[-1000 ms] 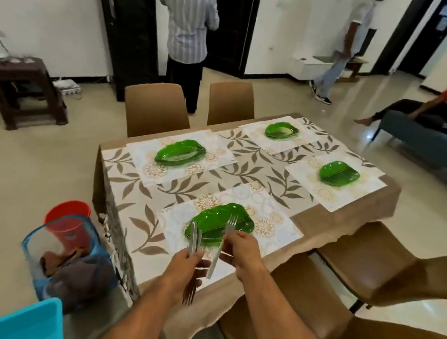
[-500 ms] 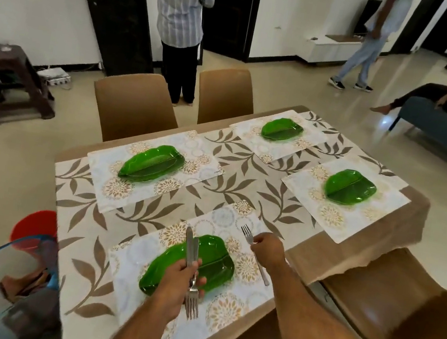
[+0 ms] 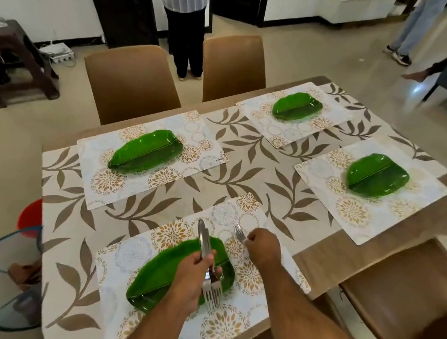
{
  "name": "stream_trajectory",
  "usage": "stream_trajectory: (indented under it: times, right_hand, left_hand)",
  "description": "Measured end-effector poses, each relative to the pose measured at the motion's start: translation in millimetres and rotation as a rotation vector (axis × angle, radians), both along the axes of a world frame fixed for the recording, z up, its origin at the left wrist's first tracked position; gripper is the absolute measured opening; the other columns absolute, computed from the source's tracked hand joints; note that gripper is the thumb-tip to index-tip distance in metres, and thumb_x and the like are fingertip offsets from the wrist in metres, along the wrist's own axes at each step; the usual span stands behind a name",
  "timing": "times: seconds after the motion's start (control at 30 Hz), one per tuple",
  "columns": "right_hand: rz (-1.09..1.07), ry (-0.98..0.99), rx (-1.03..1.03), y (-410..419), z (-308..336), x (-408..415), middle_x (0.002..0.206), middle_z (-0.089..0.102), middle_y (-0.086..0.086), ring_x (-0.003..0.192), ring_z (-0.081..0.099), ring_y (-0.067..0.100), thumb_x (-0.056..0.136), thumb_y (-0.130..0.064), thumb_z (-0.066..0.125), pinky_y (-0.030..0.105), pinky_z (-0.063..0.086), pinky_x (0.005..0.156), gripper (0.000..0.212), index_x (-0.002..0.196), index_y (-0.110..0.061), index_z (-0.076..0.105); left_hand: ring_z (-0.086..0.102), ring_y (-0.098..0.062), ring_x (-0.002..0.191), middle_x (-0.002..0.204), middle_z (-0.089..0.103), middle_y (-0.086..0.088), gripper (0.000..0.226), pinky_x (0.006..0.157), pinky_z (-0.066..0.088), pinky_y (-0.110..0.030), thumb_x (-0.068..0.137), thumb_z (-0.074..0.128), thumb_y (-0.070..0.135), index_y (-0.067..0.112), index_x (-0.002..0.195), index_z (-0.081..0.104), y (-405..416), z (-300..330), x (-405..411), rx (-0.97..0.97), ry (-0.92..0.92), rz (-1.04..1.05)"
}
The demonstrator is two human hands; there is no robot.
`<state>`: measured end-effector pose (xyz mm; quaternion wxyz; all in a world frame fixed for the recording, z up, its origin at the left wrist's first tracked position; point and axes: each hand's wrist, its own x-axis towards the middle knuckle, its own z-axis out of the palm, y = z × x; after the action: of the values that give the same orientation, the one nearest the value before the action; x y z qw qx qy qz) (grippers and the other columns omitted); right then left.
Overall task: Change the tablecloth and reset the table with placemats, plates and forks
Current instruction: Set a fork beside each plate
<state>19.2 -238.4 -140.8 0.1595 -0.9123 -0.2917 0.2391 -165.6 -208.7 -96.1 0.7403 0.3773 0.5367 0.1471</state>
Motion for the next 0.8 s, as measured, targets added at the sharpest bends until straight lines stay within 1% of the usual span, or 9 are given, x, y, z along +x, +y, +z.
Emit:
stream_trajectory:
  times: [0.13, 0.23, 0.3, 0.37, 0.5, 0.57, 0.67, 0.73, 0.8]
  right_hand:
    - [-0.047, 0.083, 0.174, -2.9, 23.6, -10.6, 0.095, 0.073, 0.004, 0.087, 0.067, 0.019, 0.088, -0.019, 0.066, 0.031, 0.053, 0.077, 0.014, 0.098, -0.014, 0.073]
    - [-0.059, 0.37, 0.385, -11.2, 56.2, -32.7, 0.086, 0.072, 0.006, 0.074, 0.067, 0.017, 0.09, -0.027, 0.067, 0.034, 0.054, 0.068, 0.019, 0.096, -0.009, 0.071]
    - [-0.094, 0.586, 0.487, -25.3, 84.5, -49.5, 0.082, 0.071, 0.006, 0.068, 0.066, 0.016, 0.094, -0.034, 0.063, 0.031, 0.051, 0.059, 0.028, 0.099, -0.007, 0.068]
    - [-0.093, 0.664, 0.516, -41.9, 106.2, -64.3, 0.078, 0.071, 0.003, 0.066, 0.066, 0.014, 0.093, -0.038, 0.063, 0.026, 0.05, 0.054, 0.032, 0.099, -0.007, 0.069]
    - [-0.186, 0.691, 0.555, -83.2, 128.6, -77.1, 0.076, 0.07, 0.006, 0.063, 0.063, 0.015, 0.087, -0.029, 0.073, 0.027, 0.049, 0.053, 0.022, 0.092, -0.008, 0.068]
    - [-0.251, 0.738, 0.594, -105.4, 135.0, -76.6, 0.078, 0.068, 0.009, 0.06, 0.058, 0.014, 0.085, -0.026, 0.075, 0.027, 0.046, 0.052, 0.021, 0.091, -0.008, 0.066]
    - [-0.346, 0.798, 0.634, -156.6, 152.8, -77.0, 0.078, 0.065, 0.007, 0.056, 0.053, 0.012, 0.085, -0.015, 0.074, 0.025, 0.041, 0.05, 0.023, 0.105, -0.007, 0.065]
    - [-0.366, 0.832, 0.658, -187.4, 165.8, -75.0, 0.08, 0.065, 0.01, 0.057, 0.056, 0.013, 0.086, -0.009, 0.072, 0.027, 0.048, 0.052, 0.025, 0.11, -0.005, 0.064]
    - [-0.362, 0.864, 0.719, -222.6, 184.6, -71.5, 0.08, 0.066, 0.014, 0.058, 0.06, 0.016, 0.086, -0.004, 0.07, 0.029, 0.053, 0.055, 0.018, 0.103, -0.003, 0.063]
  left_hand:
    - [0.064, -0.021, 0.082, 0.096, 0.064, -0.012, 0.016, 0.092, 0.052, -0.053, 0.099, 0.054, 0.013, 0.012, 0.11, 0.064, 4.2, 12.2, 4.0, 0.004, -0.021, -0.005]
    - [0.062, -0.019, 0.077, 0.083, 0.061, -0.008, 0.016, 0.073, 0.055, -0.04, 0.099, 0.053, 0.011, 0.008, 0.11, 0.064, 0.1, 27.4, 2.2, 0.058, -0.041, -0.076]
    - [0.058, -0.018, 0.069, 0.075, 0.06, -0.007, 0.016, 0.062, 0.051, -0.033, 0.099, 0.053, 0.011, 0.005, 0.109, 0.064, -4.5, 40.9, -3.1, 0.111, -0.033, -0.155]
    - [0.054, -0.016, 0.062, 0.072, 0.058, -0.009, 0.017, 0.057, 0.047, -0.03, 0.1, 0.051, 0.011, 0.002, 0.107, 0.063, -10.2, 51.7, -9.8, 0.147, -0.055, -0.251]
    - [0.044, -0.014, 0.055, 0.07, 0.05, -0.009, 0.019, 0.05, 0.041, -0.025, 0.102, 0.048, 0.015, 0.005, 0.092, 0.06, -25.8, 76.2, -15.6, 0.248, -0.093, -0.568]
    - [0.042, -0.012, 0.054, 0.072, 0.052, -0.006, 0.017, 0.049, 0.039, -0.024, 0.102, 0.048, 0.015, 0.006, 0.093, 0.059, -31.3, 86.3, -14.1, 0.265, -0.086, -0.715]
    - [0.039, -0.009, 0.051, 0.074, 0.052, -0.002, 0.017, 0.048, 0.036, -0.023, 0.101, 0.046, 0.015, 0.007, 0.1, 0.062, -57.0, 104.6, -10.1, 0.254, -0.068, -0.958]
    - [0.037, -0.007, 0.05, 0.07, 0.05, 0.001, 0.017, 0.048, 0.035, -0.021, 0.1, 0.043, 0.013, 0.009, 0.101, 0.06, -76.2, 117.6, -5.3, 0.246, -0.087, -1.078]
    - [0.036, -0.007, 0.049, 0.065, 0.05, 0.004, 0.016, 0.049, 0.035, -0.022, 0.1, 0.042, 0.014, 0.01, 0.101, 0.058, -102.6, 135.0, 3.3, 0.261, -0.123, -1.157]
